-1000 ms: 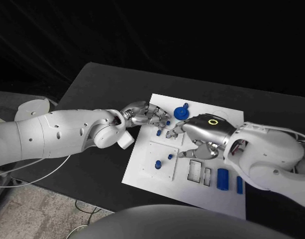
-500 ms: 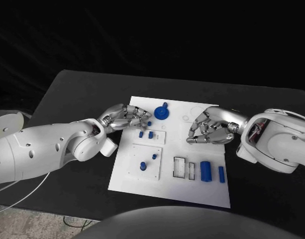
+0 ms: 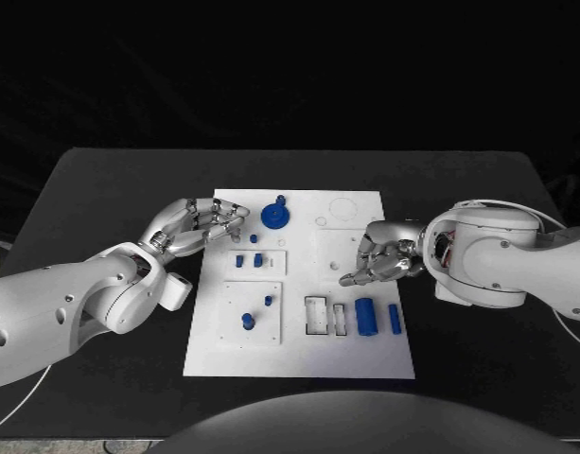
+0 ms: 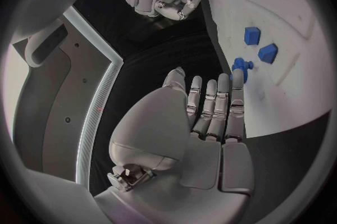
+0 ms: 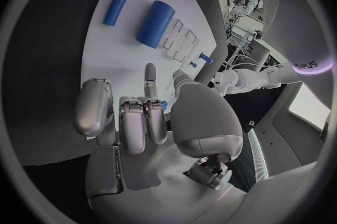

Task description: Assemble the parts on the task board

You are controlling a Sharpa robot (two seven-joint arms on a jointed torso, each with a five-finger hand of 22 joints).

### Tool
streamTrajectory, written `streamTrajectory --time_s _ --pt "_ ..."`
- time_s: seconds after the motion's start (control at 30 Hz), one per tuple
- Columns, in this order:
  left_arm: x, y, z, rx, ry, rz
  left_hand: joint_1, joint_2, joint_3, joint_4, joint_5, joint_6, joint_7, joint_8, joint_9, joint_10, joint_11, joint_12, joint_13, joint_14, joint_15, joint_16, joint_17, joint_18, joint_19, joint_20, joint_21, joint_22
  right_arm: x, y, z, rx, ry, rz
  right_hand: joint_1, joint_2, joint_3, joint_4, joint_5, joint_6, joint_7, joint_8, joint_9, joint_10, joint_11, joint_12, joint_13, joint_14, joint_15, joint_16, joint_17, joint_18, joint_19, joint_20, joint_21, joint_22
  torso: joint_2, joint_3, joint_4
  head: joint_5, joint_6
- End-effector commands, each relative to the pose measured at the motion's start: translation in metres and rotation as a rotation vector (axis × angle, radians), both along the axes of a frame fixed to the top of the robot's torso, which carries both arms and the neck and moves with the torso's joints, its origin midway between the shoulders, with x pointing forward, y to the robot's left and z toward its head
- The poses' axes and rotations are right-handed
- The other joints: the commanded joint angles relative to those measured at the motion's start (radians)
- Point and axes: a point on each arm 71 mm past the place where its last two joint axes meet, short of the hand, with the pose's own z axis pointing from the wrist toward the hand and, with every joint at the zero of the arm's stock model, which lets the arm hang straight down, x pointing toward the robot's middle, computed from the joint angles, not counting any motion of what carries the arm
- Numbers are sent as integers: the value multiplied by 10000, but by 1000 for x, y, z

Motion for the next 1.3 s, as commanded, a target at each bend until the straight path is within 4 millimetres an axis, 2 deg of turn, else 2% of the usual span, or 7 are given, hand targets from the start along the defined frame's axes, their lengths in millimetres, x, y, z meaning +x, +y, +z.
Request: streamTrajectory --time_s 0.03,0.17,0.3,0.63,0.97,1.17,1.3 --pt "-2 8 11 307 -1796 699 -76 -30 -165 2 101 194 -29 -20 -48 253 20 97 -56 279 -27 138 -13 162 257 23 159 213 -3 -7 -8 -1031 548 -142 -144 14 -30 43 -76 -75 -38 56 56 1048 -54 35 2626 1026 -61 32 2627 -120 5 2 -30 1598 -12 1 4 -43 1" --pt "-4 20 21 450 -2342 1216 -149 -33 -359 15 159 467 -93 -104 -105 664 -19 209 -120 729 -104 366 6 232 552 11 361 230 -3 -9 -11 -1139 645 -209 -188 79 -11 41 -22 -121 -36 52 116 1048 -51 35 2626 1026 -63 32 2627 -128 12 0 38 1607 -12 8 -22 -37 1" --pt "-2 30 37 498 -2898 1552 -300 -1 -509 25 94 621 -121 -176 -144 846 -48 224 -172 870 -139 404 -16 239 629 -11 434 219 -4 -9 -12 -1321 730 -270 -361 228 15 39 602 -328 17 -139 171 1048 -24 35 2626 1026 -49 32 2627 -169 77 1 338 1659 -17 2 -3 -81 1" --pt "2 33 55 423 -3164 1459 -179 237 -874 8 30 884 -154 -571 -308 820 90 -275 -600 252 136 -1227 -1212 54 -629 93 -826 -317 -9 -5 -13 -1938 729 57 -1461 502 -188 35 906 249 -108 -400 207 1048 -129 35 2626 1026 -151 32 2627 -227 208 -72 836 1739 -26 -19 -52 -95 1" --pt "5 29 52 470 -2763 1197 -45 363 -853 6 103 877 -146 -630 -329 819 99 -332 -655 316 139 -1352 -1384 72 -591 115 -987 -426 -13 4 -11 -2121 518 431 -2729 496 -562 61 -1068 751 -229 -491 499 1048 -234 35 2626 1026 -244 32 2627 -241 207 -160 1005 1752 -28 -11 -61 -109 1" --pt "7 26 49 504 -2563 1077 -30 385 -850 9 101 864 -134 -645 -335 811 105 -343 -664 332 140 -1358 -1403 75 -583 118 -1009 -441 -15 6 -9 -2820 55 928 -3012 357 -784 67 -1261 821 -264 -468 699 1048 -268 35 2626 1026 -270 32 2627 -241 198 -187 1032 1752 -35 -12 -55 -91 1" --pt "7 24 48 513 -2424 979 10 416 -837 4 112 853 -128 -661 -340 802 108 -357 -675 352 139 -1363 -1429 80 -565 122 -1035 -459 -16 7 -8 -3043 -63 1101 -3221 420 -981 72 -1260 844 -284 -438 865 1048 -288 35 2626 1026 -285 32 2627 -233 178 -202 1003 1740 -40 -12 -49 -94 1"
